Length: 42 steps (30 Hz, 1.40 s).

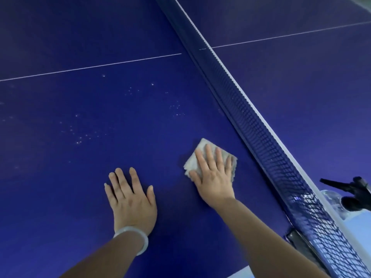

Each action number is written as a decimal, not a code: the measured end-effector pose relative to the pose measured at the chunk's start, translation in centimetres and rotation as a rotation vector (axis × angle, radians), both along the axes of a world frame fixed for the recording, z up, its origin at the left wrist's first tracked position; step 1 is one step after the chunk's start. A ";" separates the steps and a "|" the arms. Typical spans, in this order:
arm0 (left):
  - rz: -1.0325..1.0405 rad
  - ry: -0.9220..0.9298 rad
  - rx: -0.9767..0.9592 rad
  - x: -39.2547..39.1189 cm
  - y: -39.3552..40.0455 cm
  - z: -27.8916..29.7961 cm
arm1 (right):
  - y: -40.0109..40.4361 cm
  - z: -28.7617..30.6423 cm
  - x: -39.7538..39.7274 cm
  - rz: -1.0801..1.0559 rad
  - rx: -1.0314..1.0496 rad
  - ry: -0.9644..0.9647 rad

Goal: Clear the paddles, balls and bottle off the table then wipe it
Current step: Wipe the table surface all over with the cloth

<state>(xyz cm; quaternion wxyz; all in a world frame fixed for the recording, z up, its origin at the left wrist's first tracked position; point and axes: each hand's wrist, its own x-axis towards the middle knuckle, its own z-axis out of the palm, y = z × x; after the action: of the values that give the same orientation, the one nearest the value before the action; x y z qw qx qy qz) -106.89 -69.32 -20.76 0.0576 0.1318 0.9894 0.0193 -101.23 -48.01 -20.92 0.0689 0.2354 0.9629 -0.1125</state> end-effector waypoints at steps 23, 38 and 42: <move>-0.008 0.044 0.005 -0.1 -0.2 -0.8 | 10.4 0.9 -15.4 0.046 0.013 -0.108; 0.008 -0.002 -0.032 0.1 0.1 0.0 | 3.1 0.3 -2.4 -0.221 0.008 0.005; 0.004 -0.002 0.002 0.1 0.0 -0.1 | -3.5 -0.6 1.1 0.300 0.089 0.031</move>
<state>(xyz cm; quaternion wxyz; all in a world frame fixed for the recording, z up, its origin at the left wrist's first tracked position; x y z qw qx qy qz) -106.79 -69.27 -20.85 0.0584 0.1300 0.9896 0.0204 -100.17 -51.49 -21.49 0.0597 0.0898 0.9923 -0.0615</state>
